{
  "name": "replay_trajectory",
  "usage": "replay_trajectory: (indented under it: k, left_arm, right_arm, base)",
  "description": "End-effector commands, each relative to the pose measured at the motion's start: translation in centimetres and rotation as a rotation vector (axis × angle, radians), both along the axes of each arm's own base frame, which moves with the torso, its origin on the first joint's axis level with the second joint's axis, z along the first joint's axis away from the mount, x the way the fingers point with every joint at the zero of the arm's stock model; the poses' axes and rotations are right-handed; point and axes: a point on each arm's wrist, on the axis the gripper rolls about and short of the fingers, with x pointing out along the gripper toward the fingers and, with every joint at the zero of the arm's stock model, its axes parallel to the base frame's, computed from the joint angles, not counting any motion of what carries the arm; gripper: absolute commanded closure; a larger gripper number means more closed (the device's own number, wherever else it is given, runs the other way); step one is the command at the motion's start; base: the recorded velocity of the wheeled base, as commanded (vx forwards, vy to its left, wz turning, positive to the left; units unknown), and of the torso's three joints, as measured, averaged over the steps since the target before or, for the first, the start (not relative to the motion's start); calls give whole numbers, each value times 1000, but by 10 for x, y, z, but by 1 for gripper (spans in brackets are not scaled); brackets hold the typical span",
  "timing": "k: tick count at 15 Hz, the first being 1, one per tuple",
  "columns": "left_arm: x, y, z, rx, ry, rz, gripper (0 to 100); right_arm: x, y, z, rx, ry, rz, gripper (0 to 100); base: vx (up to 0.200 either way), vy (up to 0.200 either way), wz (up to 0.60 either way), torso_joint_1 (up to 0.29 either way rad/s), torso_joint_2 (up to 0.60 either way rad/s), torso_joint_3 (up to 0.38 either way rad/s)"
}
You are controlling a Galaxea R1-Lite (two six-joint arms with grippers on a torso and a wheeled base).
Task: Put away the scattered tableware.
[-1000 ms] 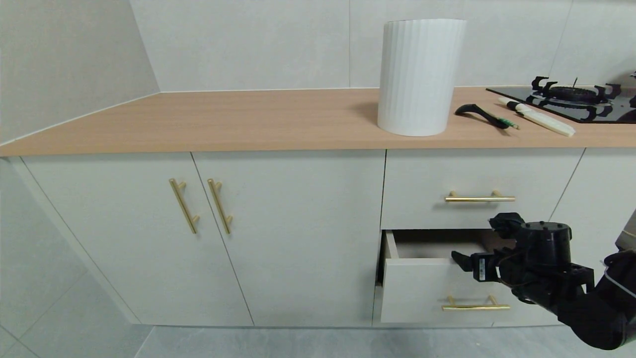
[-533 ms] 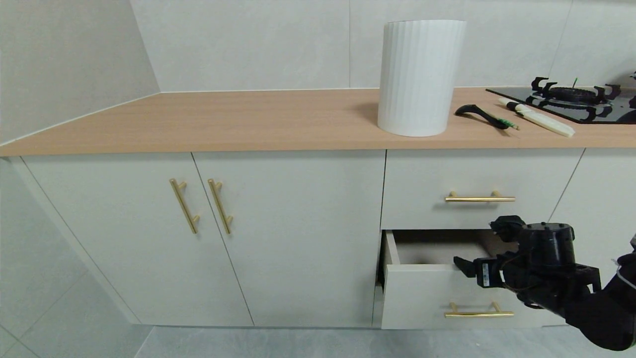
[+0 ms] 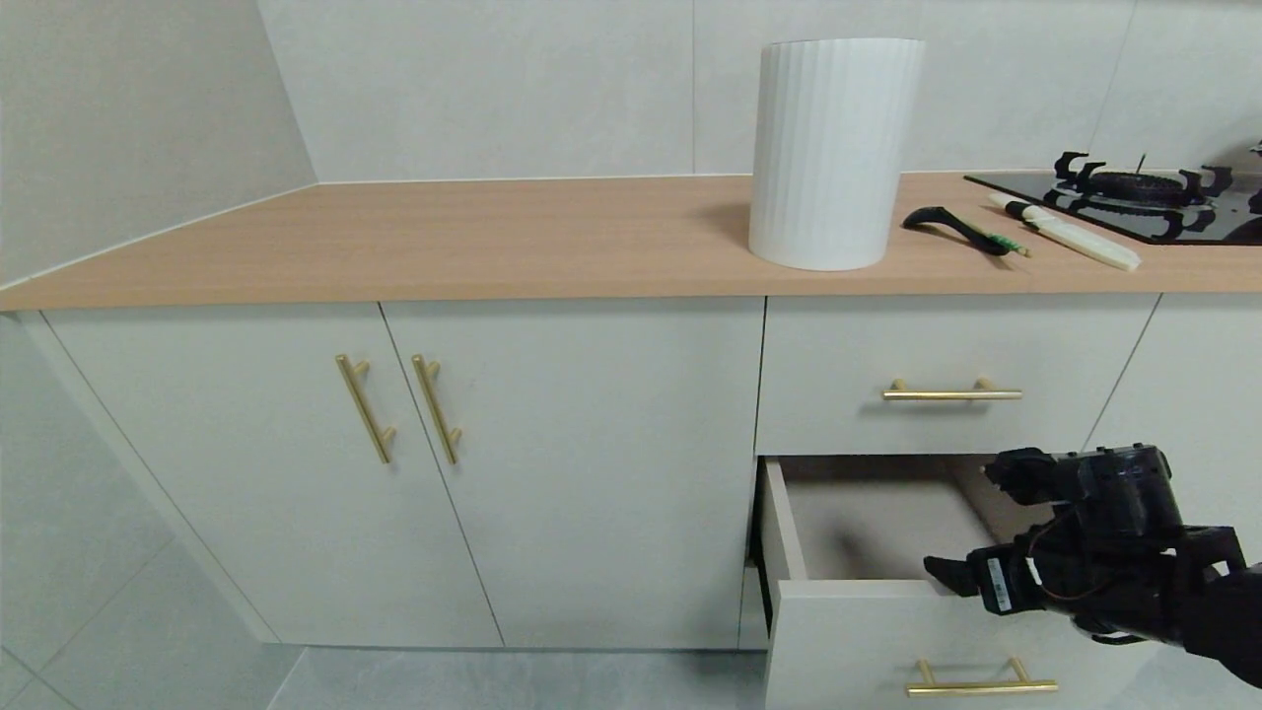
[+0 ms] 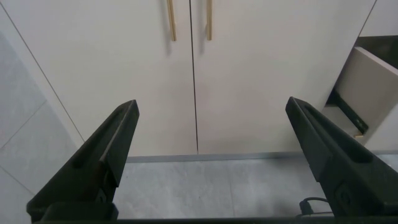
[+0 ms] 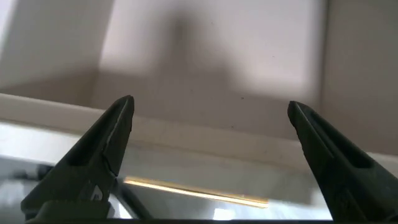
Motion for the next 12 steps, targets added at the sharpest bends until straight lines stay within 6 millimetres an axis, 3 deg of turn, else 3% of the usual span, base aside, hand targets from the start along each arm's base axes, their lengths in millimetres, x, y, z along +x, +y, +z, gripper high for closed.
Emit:
replay_trajectory:
  k: [1,7,12]
  left_arm:
    - [0,0,0,0,2,0,0]
    - [0,0,0,0,2,0,0]
    - [0,0,0,0,2,0,0]
  right_arm:
    - [-4,0,10,-3,-27,12,0]
    - [-28,-4,24,-66,78,87,0]
    - [-48,2,22,-121,224,164,0]
  base:
    - [0,0,0,0,0,0]
    - [0,0,0,0,0,0]
    - [0,0,0,0,0,0]
